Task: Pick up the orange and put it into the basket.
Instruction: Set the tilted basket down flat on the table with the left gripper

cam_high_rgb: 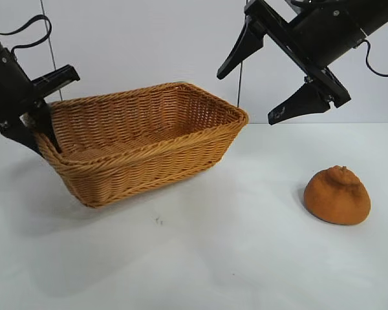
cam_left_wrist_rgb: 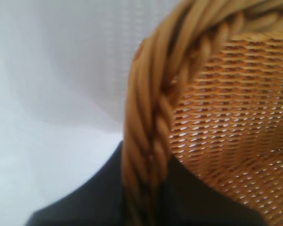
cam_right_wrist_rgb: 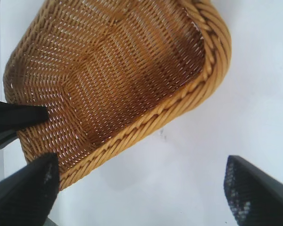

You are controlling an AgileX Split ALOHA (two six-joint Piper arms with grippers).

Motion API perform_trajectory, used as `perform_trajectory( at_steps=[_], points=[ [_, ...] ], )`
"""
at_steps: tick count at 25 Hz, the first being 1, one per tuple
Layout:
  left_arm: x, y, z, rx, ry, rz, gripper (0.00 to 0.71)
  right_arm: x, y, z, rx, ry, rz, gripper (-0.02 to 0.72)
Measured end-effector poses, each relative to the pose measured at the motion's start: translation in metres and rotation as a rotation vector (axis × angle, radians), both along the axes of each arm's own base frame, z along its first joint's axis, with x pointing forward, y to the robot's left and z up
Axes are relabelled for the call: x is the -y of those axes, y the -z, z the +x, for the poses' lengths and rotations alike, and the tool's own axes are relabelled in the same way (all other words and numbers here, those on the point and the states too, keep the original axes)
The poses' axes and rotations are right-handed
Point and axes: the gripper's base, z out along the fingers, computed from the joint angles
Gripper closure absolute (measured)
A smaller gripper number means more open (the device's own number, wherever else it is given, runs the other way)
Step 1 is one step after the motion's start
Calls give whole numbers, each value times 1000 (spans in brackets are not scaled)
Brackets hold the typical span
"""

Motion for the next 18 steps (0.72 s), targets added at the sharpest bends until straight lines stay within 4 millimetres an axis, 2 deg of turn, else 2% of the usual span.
perform_trajectory(
  at_steps=[5, 10, 14, 18],
  points=[
    [0, -8, 6, 21, 151, 54, 630, 0, 0, 0, -1, -1, 0, 51],
    [2, -4, 22, -19, 352, 100, 630, 0, 0, 0, -4, -3, 2, 51],
    [4, 7, 32, -53, 494, 102, 630, 0, 0, 0, -4, -3, 2, 51],
    [6, 26, 36, -77, 536, 91, 630, 0, 0, 0, -4, -3, 2, 51]
  ],
)
